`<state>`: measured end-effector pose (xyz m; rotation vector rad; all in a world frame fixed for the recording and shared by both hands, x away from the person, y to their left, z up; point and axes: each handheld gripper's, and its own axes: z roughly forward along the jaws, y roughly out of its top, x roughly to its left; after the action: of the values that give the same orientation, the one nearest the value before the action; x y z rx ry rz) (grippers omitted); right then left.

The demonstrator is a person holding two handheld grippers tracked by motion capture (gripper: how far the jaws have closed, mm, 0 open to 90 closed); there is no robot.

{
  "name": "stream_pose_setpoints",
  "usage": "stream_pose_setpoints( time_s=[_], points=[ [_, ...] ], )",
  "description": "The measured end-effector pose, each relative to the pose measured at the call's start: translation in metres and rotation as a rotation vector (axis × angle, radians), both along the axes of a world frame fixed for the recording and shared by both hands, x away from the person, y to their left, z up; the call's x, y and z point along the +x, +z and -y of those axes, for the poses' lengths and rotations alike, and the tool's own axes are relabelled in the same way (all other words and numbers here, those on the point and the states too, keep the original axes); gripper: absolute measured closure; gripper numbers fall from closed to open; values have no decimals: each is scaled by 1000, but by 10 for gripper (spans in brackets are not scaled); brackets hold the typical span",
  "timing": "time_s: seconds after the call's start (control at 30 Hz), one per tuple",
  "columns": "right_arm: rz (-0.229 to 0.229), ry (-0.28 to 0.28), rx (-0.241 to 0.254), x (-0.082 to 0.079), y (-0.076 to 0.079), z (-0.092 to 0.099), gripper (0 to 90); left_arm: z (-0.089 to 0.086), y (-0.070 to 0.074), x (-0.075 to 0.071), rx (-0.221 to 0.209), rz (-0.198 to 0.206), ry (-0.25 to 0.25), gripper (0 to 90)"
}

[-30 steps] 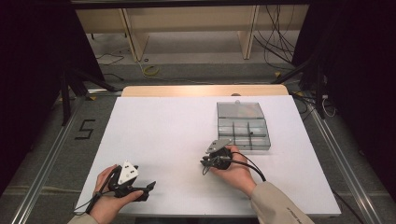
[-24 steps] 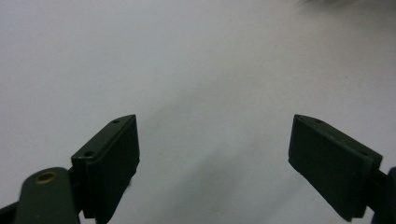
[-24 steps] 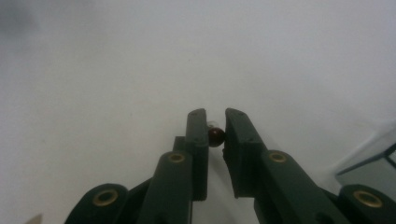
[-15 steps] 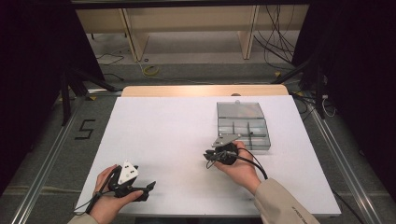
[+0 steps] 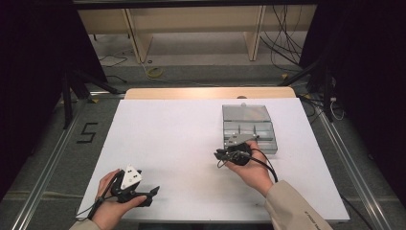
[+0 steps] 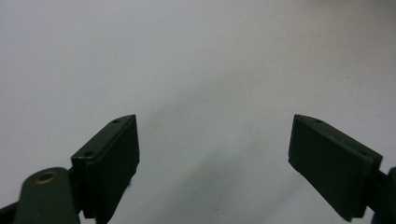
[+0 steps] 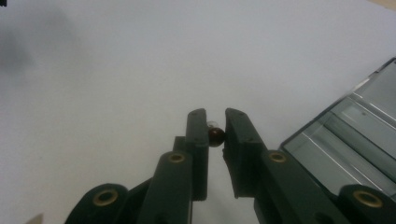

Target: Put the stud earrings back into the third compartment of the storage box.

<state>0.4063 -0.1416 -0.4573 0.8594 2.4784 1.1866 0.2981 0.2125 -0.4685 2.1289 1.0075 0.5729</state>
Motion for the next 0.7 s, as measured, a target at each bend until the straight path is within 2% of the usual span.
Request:
stream_pose_setpoints(
  time_s=[0.23, 0.7],
  points=[
    [19, -32, 19, 4, 8, 10, 804, 0, 0, 0, 1, -1, 0, 158],
    [55, -133, 48, 16, 20, 42, 804, 0, 0, 0, 2, -1, 0, 159]
  ],
)
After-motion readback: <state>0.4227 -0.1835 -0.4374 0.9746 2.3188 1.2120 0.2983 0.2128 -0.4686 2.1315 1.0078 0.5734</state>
